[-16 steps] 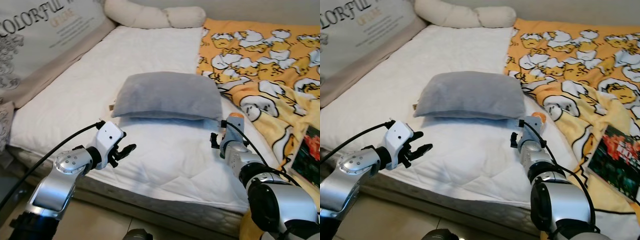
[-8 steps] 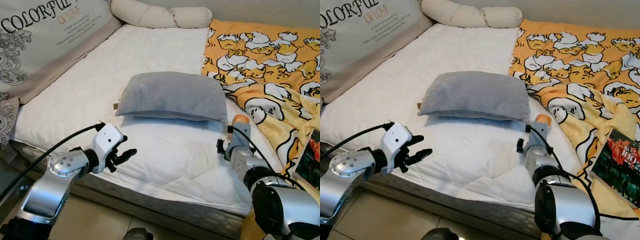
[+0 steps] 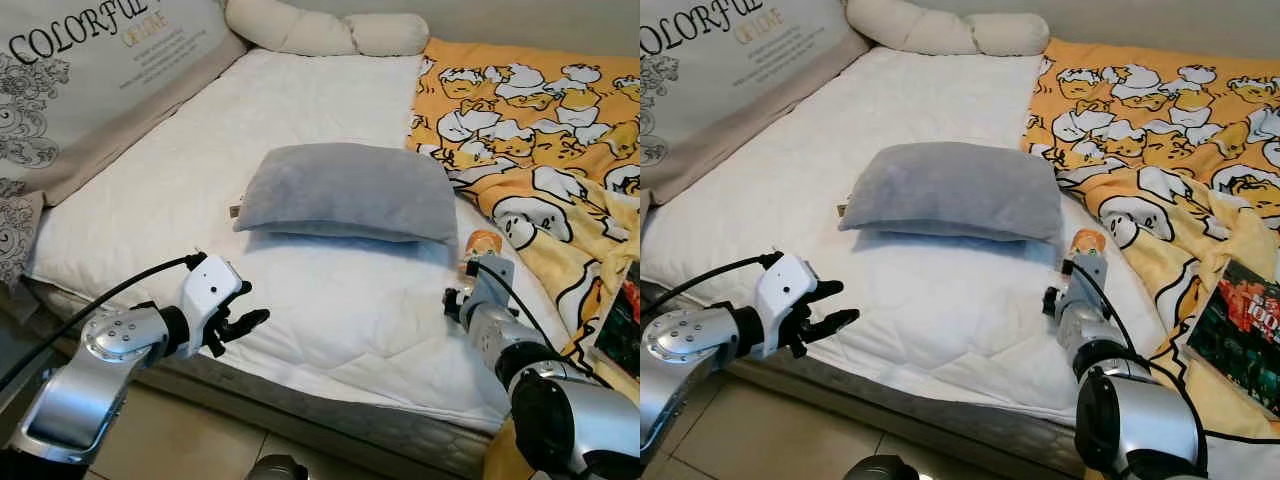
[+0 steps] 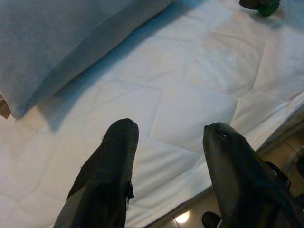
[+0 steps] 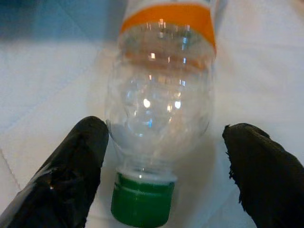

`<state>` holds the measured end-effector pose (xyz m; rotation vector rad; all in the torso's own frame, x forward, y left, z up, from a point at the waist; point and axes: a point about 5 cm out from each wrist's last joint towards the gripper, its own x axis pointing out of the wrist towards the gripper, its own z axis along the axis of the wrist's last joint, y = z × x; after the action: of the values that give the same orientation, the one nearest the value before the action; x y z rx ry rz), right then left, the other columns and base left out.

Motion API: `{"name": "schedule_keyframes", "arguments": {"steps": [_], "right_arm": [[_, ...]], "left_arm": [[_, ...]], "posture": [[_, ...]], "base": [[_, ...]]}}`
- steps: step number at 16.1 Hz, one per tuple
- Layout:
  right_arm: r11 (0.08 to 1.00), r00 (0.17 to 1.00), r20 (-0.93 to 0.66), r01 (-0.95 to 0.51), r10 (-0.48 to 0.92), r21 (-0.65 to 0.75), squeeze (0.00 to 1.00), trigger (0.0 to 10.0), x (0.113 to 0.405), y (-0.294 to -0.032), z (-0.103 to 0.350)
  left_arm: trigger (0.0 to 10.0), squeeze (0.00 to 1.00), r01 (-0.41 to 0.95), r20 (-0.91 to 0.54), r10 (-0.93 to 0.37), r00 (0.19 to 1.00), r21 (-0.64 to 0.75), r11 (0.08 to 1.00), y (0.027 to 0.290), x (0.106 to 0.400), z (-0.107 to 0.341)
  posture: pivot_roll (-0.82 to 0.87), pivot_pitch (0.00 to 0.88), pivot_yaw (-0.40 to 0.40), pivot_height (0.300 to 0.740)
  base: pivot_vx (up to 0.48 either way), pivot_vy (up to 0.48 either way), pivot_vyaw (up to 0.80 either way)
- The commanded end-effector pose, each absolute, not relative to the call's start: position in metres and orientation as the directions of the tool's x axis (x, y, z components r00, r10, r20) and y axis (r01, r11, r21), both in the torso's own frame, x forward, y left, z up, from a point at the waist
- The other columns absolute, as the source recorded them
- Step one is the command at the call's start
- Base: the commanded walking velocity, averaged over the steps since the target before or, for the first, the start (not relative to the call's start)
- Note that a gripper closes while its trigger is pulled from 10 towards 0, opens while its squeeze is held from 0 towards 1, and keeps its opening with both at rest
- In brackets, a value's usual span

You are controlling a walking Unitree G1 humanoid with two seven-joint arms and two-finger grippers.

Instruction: Clean up the room

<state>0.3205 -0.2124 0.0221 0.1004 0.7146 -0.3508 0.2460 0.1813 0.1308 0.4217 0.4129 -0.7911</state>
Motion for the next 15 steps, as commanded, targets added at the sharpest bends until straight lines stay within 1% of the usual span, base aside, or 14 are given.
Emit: {"name": "schedule_keyframes", "arguments": {"steps": [1,2,3,5,12,15], "right_arm": [[0.935,0.703,-0.657,0.353,-0.273,-0.01,0.0,0.9,0.3216,-0.2092,0.0225],[0.934,0.706,-0.655,0.357,-0.268,0.003,0.0,0.9,0.3219,-0.2086,0.0227],[0.937,0.71,-0.654,0.349,-0.263,0.001,0.0,0.4,0.3224,-0.2073,0.0228],[0.94,0.71,-0.654,0.342,-0.262,-0.004,0.0,0.0,0.3226,-0.2062,0.0228],[0.938,0.707,-0.655,0.347,-0.267,-0.007,0.0,0.0,0.3207,-0.2066,0.0208],[0.934,0.709,-0.647,0.357,-0.281,-0.015,0.0,0.0,0.32,-0.2079,0.0204]], "left_arm": [[10.0,0.0,0.746,-0.503,-0.584,0.637,0.213,0.631,0.1847,0.2459,0.1351],[10.0,0.0,0.747,-0.505,-0.584,0.636,0.211,0.63,0.1851,0.2455,0.136],[10.0,0.0,0.751,-0.505,-0.589,0.63,0.204,0.628,0.1846,0.2452,0.1366],[10.0,0.0,0.757,-0.502,-0.6,0.623,0.195,0.623,0.1812,0.2454,0.1379],[10.0,0.0,0.76,-0.502,-0.605,0.618,0.187,0.622,0.1805,0.2442,0.1397],[10.0,0.0,0.758,-0.496,-0.606,0.622,0.186,0.625,0.1793,0.2452,0.1387]], "posture": [[0.41,0.011,0.08,0.74],[0.41,0.011,0.08,0.74],[0.41,0.01,0.084,0.74],[0.41,0.009,0.084,0.74],[0.42,0.003,0.085,0.74],[0.4,0.0,0.067,0.74]], "base": [[0.0,0.0,0.0],[0.0,0.0,0.0],[0.0,0.0,0.0],[0.0,0.0,0.0],[0.0,0.0,0.0],[0.0,0.0,0.0]]}}
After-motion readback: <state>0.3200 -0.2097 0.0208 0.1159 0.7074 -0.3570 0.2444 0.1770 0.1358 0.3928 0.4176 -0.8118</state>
